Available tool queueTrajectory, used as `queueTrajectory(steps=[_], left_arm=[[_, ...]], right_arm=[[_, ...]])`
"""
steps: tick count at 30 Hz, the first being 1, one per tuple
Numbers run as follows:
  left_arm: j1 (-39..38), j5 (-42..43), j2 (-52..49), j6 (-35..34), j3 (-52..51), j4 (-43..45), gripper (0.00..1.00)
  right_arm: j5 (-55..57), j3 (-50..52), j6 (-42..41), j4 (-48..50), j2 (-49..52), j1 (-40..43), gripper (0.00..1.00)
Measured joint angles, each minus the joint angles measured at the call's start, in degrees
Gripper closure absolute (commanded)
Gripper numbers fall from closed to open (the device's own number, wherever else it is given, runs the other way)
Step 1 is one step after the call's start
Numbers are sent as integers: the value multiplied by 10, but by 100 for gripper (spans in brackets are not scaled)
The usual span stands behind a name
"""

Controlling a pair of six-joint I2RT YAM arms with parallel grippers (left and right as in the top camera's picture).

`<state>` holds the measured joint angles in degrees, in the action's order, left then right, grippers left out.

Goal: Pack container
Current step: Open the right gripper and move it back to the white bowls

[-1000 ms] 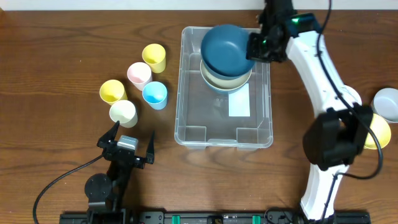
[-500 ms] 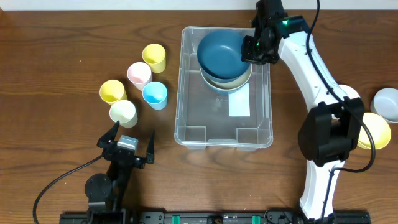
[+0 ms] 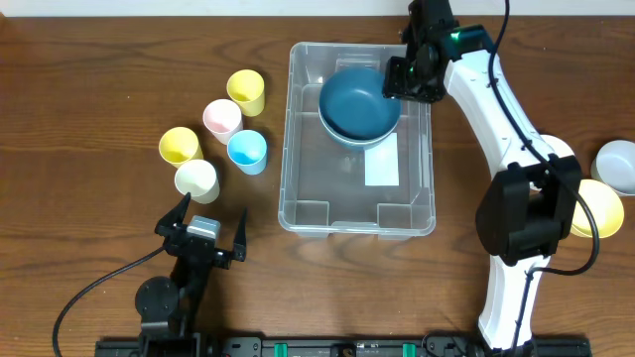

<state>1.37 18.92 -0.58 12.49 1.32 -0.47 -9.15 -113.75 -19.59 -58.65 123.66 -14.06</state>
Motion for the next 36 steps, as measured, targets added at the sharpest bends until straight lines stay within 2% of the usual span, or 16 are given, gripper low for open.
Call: queueTrajectory(steps=[3, 6, 8, 13, 18, 23, 29, 36], left_arm=[[0, 0, 0, 0, 0, 0, 2], [0, 0, 0, 0, 0, 0, 2], [0, 0, 0, 0, 0, 0, 2], [0, 0, 0, 0, 0, 0, 2], [0, 0, 0, 0, 0, 0, 2], [0, 0, 0, 0, 0, 0, 2], [0, 0, 0, 0, 0, 0, 2], [0, 0, 0, 0, 0, 0, 2]], right_arm=[[0, -21, 12, -18, 0, 0, 31], [3, -94, 22, -68, 0, 2, 13], [18, -177, 31, -127, 0, 6, 3], [93, -317, 9, -267, -24, 52, 1], [137, -361, -19, -370, -64, 154, 1], [124, -325, -9, -384, -75, 220, 1], [124, -185, -5, -374, -74, 258, 1], [126, -29, -8, -313, -69, 294, 1]])
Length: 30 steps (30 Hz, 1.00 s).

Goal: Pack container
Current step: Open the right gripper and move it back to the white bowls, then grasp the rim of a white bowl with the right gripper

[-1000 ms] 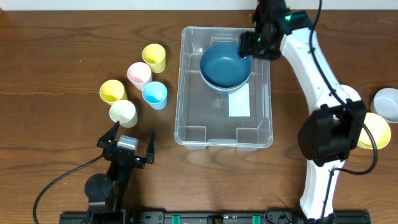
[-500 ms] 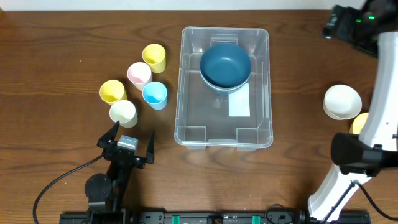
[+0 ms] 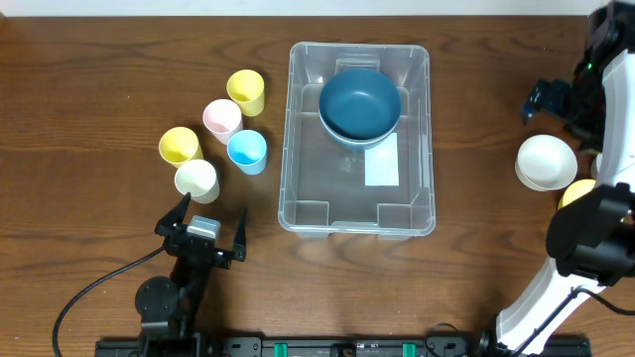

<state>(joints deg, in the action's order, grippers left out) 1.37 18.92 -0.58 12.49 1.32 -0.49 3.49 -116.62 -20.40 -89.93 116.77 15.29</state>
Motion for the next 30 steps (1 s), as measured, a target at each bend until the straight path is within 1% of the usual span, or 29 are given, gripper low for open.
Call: queueTrajectory(steps=[4, 8, 9, 15, 22, 27, 29, 30], left_arm=[[0, 0, 0, 0, 0, 0, 2], [0, 0, 0, 0, 0, 0, 2], [0, 0, 0, 0, 0, 0, 3], [0, 0, 0, 0, 0, 0, 2], [0, 0, 0, 0, 0, 0, 2], [0, 0, 0, 0, 0, 0, 2], [0, 0, 0, 0, 0, 0, 2], [0, 0, 0, 0, 0, 0, 2]], right_arm=[[0, 72, -4, 50, 0, 6, 2], [0, 134, -9, 108, 0, 6, 13], [0, 150, -10, 125, 0, 6, 14], [0, 215, -10, 205, 0, 6, 16], [0, 257, 7, 272, 0, 6, 19], [0, 295, 17, 316, 0, 6, 27], [0, 306, 18, 324, 0, 6, 35], [0, 308, 19, 325, 0, 6, 40]])
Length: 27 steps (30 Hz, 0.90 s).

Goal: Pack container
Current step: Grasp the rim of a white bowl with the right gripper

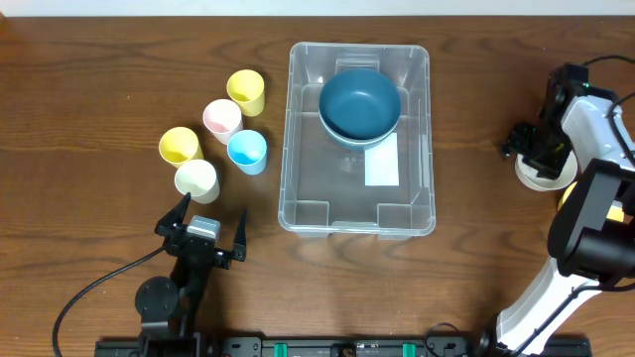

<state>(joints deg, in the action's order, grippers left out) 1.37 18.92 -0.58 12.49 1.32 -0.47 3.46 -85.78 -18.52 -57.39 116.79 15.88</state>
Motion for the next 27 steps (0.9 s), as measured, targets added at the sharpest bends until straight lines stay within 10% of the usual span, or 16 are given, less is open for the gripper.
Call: queueTrajectory(steps=[7, 19, 27], left_arm=[[0, 0, 0, 0, 0, 0, 2], [0, 0, 0, 0, 0, 0, 2], [0, 0, 0, 0, 0, 0, 2]], right_arm=[[0, 2, 2, 8, 0, 0, 66], [0, 4, 1, 16, 0, 0, 75], [7, 4, 1, 28, -1, 0, 99]])
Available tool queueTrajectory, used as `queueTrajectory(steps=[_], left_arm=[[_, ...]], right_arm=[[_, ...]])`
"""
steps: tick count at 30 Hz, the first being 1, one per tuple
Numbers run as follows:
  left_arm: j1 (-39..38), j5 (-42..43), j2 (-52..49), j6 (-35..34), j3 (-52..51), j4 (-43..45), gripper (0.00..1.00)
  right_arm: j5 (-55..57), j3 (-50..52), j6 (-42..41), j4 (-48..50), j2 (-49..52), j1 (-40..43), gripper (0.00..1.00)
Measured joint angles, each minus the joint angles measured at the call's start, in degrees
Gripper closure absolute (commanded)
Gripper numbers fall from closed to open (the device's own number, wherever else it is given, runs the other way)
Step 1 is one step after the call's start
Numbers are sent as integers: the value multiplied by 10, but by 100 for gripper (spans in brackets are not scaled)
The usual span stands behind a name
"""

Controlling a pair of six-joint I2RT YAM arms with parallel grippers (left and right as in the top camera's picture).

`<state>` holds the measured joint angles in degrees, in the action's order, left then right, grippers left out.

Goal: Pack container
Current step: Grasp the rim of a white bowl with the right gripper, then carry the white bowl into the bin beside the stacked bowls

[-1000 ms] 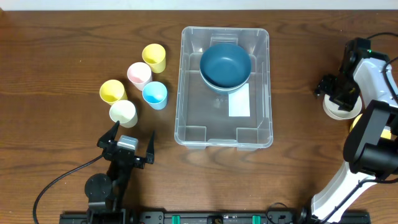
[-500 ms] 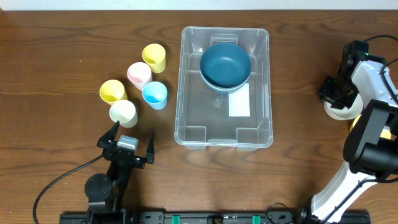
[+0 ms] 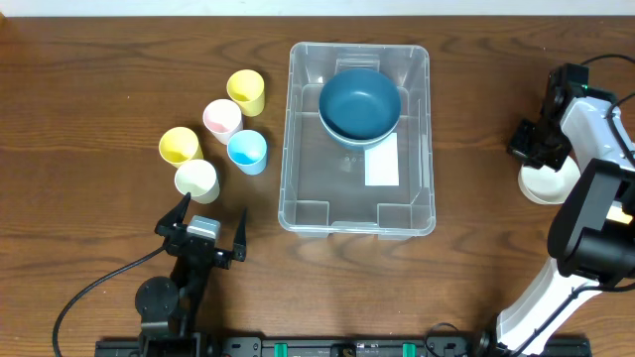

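A clear plastic container (image 3: 298, 139) stands mid-table. At its far end a dark blue bowl (image 3: 359, 102) rests inside a lighter blue one. Far to the right, on the table, is a white bowl (image 3: 552, 184). My right gripper (image 3: 533, 144) sits at that bowl's far-left rim and appears shut on it, though its fingers are small and dark here. My left gripper (image 3: 203, 232) is open near the front edge, holding nothing. Left of the container stand several cups: yellow (image 3: 245, 91), pink (image 3: 222, 118), blue (image 3: 247, 151), yellow (image 3: 180, 146) and cream (image 3: 196, 180).
A yellow bowl (image 3: 623, 212) is mostly hidden behind my right arm at the right edge. The container's near half holds only a white label (image 3: 381, 164) on its floor. The cups cluster close to the container's left wall.
My right gripper stays at the white bowl's rim. Gripper and bowl have both shifted slightly right, and the bowl sits a little nearer the front. The left arm and cups are unchanged.
My right gripper was first at the dark blue bowl inside the container's far end. It was then open out by the right edge, beyond the white bowl. After that it was down at the white bowl's rim, where it remains, with the bowl slightly displaced.
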<state>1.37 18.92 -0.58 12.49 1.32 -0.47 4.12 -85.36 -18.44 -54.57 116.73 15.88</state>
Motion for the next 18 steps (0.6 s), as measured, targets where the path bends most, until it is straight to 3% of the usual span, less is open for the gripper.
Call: queueTrajectory(steps=[9, 18], left_arm=[[0, 0, 0, 0, 0, 0, 2], [0, 0, 0, 0, 0, 0, 2]], right_arm=[[-22, -54, 21, -47, 0, 0, 99], [-139, -332, 69, -208, -7, -11, 99]])
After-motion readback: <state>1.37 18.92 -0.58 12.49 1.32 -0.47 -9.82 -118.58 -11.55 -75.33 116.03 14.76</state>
